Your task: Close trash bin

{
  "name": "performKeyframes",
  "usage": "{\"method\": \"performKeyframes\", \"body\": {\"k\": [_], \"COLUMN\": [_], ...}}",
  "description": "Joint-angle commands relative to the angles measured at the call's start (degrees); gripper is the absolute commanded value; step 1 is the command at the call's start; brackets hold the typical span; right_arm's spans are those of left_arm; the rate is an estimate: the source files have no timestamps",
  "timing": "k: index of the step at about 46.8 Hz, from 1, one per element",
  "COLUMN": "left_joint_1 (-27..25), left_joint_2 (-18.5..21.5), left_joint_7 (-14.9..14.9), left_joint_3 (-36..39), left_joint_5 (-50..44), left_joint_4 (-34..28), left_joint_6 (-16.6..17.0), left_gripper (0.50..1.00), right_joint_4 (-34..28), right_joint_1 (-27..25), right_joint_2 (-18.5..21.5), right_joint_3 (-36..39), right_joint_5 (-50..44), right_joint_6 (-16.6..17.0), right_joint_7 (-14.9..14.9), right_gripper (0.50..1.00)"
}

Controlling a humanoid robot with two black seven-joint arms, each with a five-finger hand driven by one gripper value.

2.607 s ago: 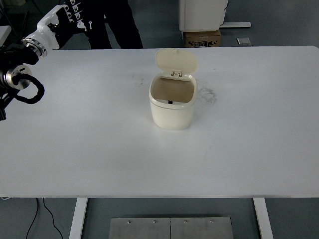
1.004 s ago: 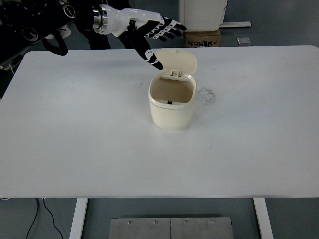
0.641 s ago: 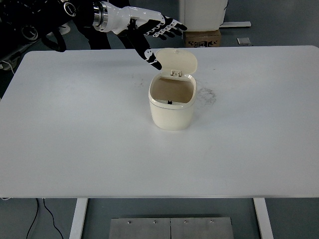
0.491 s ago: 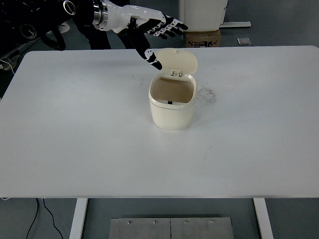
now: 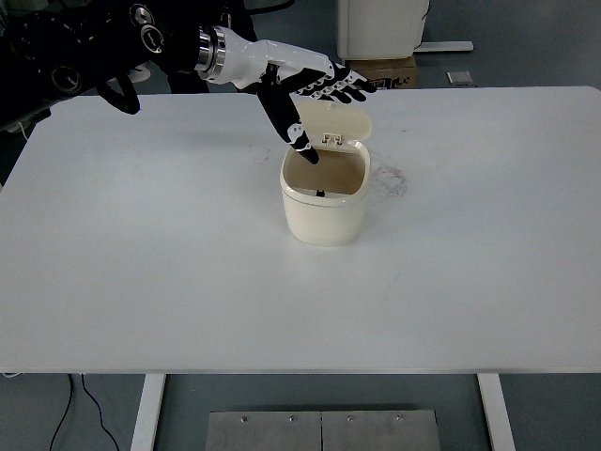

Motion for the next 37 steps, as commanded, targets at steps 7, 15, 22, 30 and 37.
{"method": "performKeyframes", "body": {"k": [7,15,22,30,37], "left_joint_1": [-0.17,-0.17,0.0,0.27,0.53], "left_joint_2": [0.09,0.27,0.18,0.09,-0.34], "left_joint_7": [0.46,1.16,3.88,3.97,4.15], "left_joint_3": [0.0,0.0,0.0,0.0,0.09], "left_joint_5": [0.02,0.11,0.02,0.02,0.02], "left_joint_4": [-0.93,-2.33,-3.48,-4.53,-4.62], "left_joint_6": [0.0,0.0,0.0,0.0,0.0], "left_gripper": [1.0,1.0,1.0,1.0,1.0], "right_joint_4": [0.0,0.0,0.0,0.0,0.0], "right_joint_1": [0.0,0.0,0.0,0.0,0.0], "right_joint_2": [0.0,0.0,0.0,0.0,0.0], "right_joint_3": [0.01,0.01,-0.08,-0.08,0.01], "right_joint_5": [0.0,0.0,0.0,0.0,0.0], "right_joint_6": [0.0,0.0,0.0,0.0,0.0], "right_joint_7": [0.0,0.0,0.0,0.0,0.0], "right_gripper": [0.991,0.991,0.991,0.991,0.991]}}
